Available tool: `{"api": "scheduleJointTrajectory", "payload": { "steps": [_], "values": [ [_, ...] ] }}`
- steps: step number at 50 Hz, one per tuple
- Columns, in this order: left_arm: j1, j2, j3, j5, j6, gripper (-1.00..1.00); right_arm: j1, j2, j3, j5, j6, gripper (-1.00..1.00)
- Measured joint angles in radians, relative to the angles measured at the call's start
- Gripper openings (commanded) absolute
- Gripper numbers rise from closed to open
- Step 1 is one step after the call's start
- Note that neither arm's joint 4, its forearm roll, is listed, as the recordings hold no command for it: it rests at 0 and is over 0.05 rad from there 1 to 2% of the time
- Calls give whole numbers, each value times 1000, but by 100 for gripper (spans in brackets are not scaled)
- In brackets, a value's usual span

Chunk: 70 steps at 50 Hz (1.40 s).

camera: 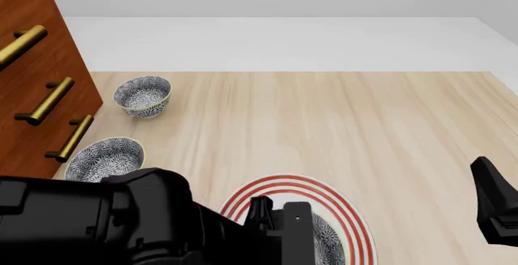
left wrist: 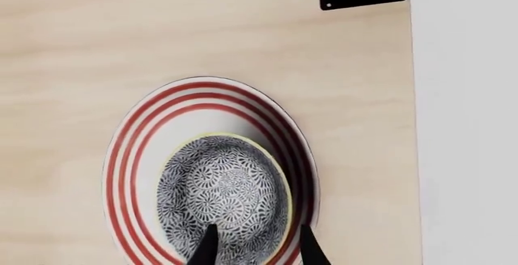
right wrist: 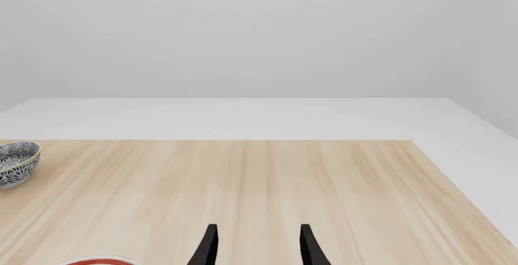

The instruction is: Pick up the bowl and put it in the middle on the plate.

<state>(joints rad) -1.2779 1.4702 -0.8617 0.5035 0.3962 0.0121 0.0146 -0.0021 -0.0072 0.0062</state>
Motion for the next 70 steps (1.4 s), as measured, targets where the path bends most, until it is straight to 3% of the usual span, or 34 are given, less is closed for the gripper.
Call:
{"api": "scheduleJointTrajectory", "payload": {
  "steps": [29, 70],
  "values": [
    [29, -64, 56, -23, -32, 100, 0, 0, 0, 0, 0, 100],
    [186, -273, 275, -74, -43, 100, 0, 0, 0, 0, 0, 100]
  ]
}}
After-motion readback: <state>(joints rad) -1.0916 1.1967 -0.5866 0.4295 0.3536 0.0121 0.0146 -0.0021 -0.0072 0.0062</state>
